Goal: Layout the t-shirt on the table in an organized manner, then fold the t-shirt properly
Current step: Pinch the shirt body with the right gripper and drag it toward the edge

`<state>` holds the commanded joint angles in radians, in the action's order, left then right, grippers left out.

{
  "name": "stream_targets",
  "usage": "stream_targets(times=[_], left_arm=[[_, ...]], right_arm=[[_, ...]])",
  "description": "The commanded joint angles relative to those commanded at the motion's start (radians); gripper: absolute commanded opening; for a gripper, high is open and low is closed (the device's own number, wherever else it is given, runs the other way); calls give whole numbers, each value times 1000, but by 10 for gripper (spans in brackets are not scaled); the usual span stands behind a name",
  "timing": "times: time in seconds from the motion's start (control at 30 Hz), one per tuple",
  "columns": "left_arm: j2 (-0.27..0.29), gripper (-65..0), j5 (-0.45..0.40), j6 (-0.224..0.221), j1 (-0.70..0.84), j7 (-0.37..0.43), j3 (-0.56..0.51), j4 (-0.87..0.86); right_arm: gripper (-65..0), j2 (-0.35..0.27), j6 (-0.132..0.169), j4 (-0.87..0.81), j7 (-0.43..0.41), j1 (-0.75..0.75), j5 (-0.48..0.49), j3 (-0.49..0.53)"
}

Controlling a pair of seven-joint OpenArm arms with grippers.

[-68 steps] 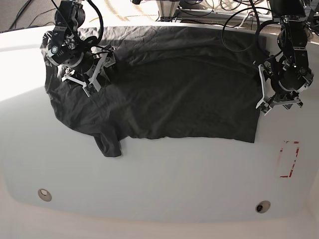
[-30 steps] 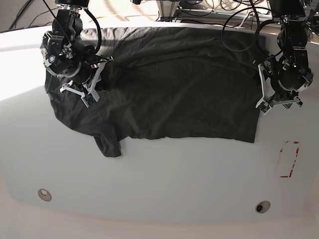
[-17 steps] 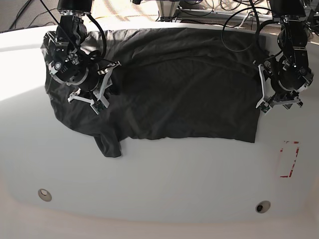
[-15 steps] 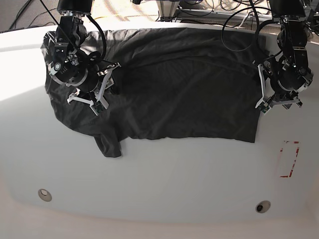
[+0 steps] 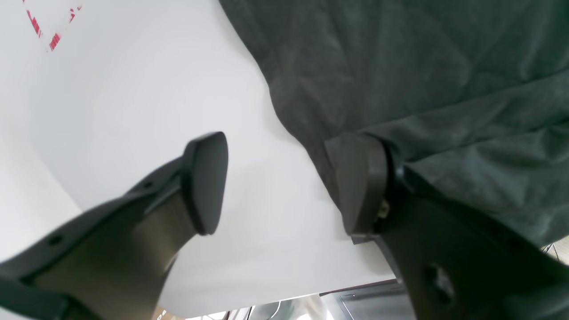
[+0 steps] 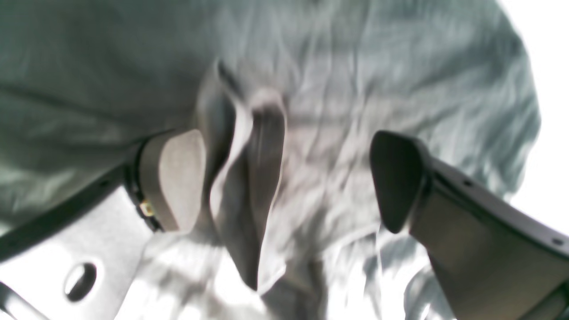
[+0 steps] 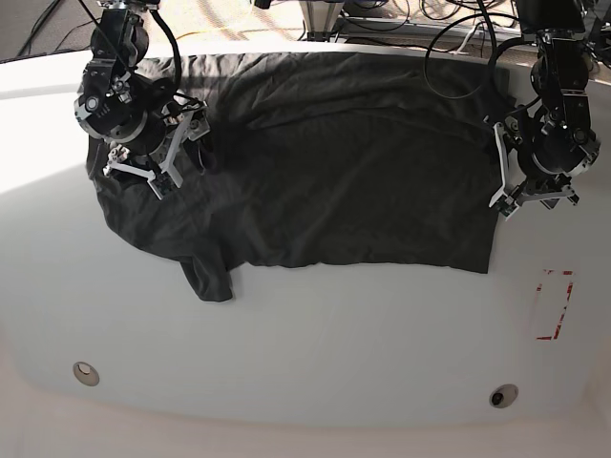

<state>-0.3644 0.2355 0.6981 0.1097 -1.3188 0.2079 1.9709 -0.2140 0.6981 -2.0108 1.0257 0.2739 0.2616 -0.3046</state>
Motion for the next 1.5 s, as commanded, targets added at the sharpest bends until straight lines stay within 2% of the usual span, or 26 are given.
stream_targets(times=[0.23,0.47,0.87,1.27,1.37,1.5], left_arm=[[0,-283,0,0,0,2,-2,-2],[0,-283,-6,0,21,64,-34,-2],[0,-283,-2,0,31,77,-35,-2],[0,-283,-3,0,25,77,-35,-2],[0,-283,-3,0,25,77,-35,-2],[0,-283,-3,0,25,77,-35,-2]], right_arm=[[-87,-2,0,-2,0,98,2,-8],[-89,5,0,0,-5,153,2,-9],[-89,0,0,14,-5,120,2,-83],[-95,-25,0,84,-5,87,2,-81],[-141,-25,0,84,-5,87,2,-80],[-303,-23,0,86,-5,87,3,-80]])
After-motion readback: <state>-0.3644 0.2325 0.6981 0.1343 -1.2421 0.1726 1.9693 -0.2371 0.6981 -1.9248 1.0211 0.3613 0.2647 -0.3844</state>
